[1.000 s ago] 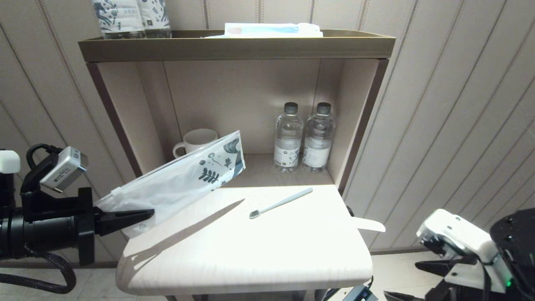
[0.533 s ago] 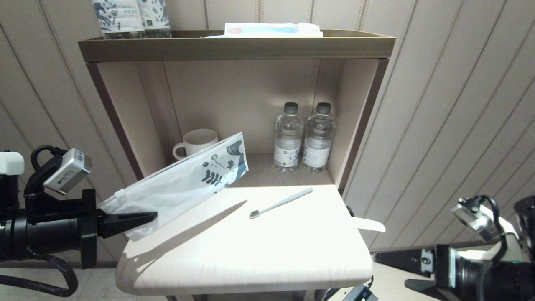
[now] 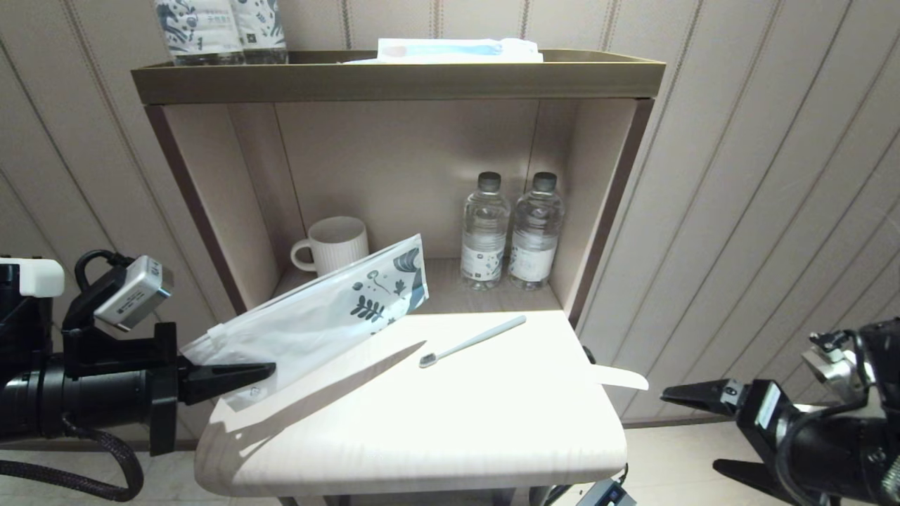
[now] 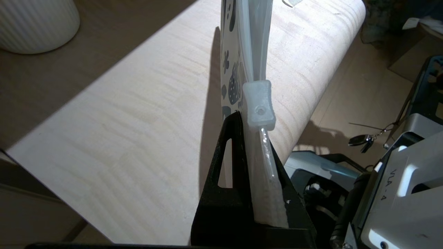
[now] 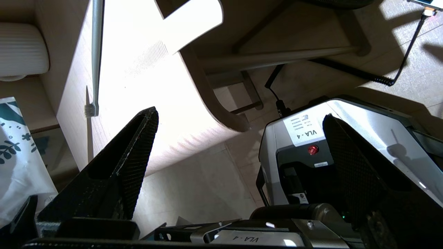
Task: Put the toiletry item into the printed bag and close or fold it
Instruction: Pick up the comb
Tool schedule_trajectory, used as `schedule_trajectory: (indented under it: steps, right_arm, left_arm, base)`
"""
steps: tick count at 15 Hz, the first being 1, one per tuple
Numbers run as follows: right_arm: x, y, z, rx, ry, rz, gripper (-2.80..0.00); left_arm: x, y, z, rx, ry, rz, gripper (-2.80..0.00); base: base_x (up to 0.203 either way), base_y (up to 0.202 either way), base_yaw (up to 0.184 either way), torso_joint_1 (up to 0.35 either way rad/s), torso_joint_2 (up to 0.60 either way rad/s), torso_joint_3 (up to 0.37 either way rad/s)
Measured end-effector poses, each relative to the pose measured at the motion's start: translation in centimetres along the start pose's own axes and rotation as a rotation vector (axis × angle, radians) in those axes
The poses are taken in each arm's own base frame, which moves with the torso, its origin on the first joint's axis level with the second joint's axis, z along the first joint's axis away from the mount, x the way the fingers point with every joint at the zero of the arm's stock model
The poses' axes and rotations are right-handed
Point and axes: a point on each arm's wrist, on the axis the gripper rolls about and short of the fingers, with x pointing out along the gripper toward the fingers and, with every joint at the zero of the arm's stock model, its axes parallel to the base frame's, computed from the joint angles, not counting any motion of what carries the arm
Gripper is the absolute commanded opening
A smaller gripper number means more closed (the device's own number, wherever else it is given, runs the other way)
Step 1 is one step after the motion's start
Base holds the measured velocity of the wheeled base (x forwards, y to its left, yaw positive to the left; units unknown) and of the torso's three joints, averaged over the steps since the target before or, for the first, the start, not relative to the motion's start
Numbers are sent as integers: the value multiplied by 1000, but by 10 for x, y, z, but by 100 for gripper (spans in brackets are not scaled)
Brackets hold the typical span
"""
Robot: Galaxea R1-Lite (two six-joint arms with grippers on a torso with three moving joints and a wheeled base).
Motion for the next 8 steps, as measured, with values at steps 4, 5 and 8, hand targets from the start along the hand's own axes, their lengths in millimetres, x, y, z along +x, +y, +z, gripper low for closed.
schedule_trajectory:
  steps: [4,5,8]
  right_arm:
    - [17,22,11,-12,33,32,0]
    - [20,26,14,-9,36,47,0]
    - [32,33,19,113,55,63,0]
  left_arm:
    - [1,1,-1,-2,4,-3,-280]
    - [2,1,-1,-4,5,-3,-280]
    - [2,2,-2,-10,9,-5,-280]
  base:
    - [0,0,0,0,0,0]
    - [0,0,0,0,0,0]
    - [0,0,0,0,0,0]
